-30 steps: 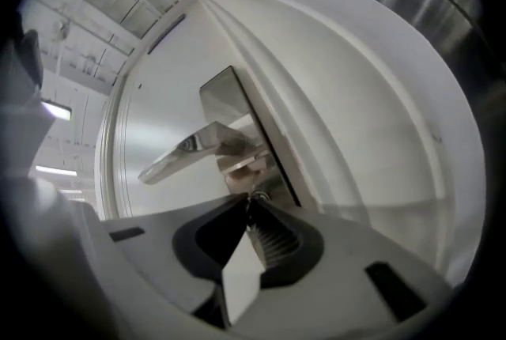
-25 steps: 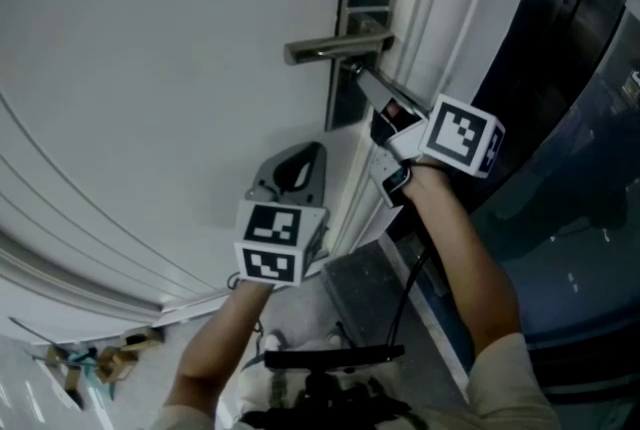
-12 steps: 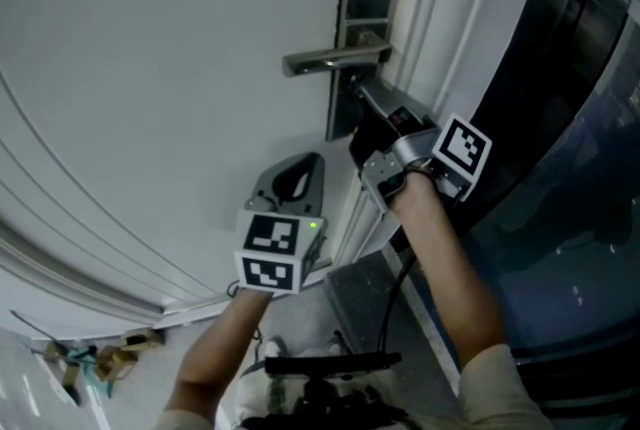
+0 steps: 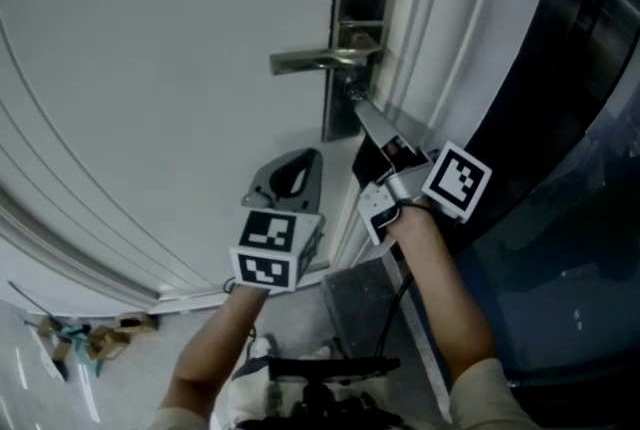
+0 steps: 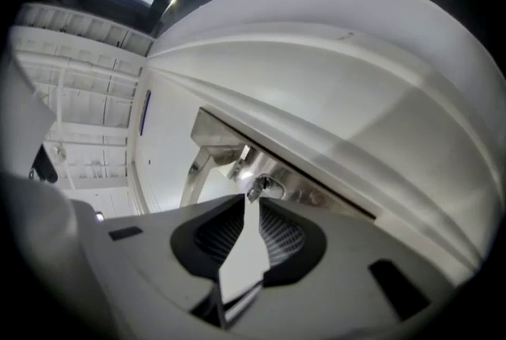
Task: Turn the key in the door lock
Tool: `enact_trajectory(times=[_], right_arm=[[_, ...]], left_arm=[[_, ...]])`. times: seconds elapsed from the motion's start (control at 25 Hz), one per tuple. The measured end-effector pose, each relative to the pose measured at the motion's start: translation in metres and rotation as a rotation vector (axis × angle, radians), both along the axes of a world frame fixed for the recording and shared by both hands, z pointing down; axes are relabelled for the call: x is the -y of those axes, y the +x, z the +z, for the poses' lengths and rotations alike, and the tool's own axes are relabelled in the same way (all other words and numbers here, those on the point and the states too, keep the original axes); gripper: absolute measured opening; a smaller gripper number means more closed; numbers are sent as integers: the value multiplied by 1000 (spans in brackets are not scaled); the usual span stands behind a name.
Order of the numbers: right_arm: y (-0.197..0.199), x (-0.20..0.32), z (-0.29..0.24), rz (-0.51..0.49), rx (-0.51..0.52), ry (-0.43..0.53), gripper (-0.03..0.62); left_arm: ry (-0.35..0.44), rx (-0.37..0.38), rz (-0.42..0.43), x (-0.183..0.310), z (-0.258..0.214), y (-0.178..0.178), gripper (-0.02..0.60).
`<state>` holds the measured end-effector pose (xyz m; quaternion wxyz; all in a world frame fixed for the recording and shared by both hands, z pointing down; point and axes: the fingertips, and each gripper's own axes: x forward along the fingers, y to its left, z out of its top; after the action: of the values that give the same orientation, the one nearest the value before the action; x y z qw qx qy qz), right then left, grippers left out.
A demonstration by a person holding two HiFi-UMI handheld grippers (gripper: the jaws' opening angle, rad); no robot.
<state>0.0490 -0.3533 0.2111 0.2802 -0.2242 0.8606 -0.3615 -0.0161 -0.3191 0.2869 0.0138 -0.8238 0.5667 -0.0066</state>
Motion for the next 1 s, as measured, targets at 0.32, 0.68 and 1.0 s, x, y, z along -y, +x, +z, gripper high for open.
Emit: enact_trajectory(times=[0.32,0.68,1.0], right_arm=[[-4,-40,23,-4,-240,214,67],[-27,-115,50,161,-570,491,34],[-52,-179,83,280,-722,570,9]], left_arm=[[-34,9,-59,-16,16,1,17],[-38,2,-60,-71,26,-13,17],[-47,16,-82,-136,45,-40,17]])
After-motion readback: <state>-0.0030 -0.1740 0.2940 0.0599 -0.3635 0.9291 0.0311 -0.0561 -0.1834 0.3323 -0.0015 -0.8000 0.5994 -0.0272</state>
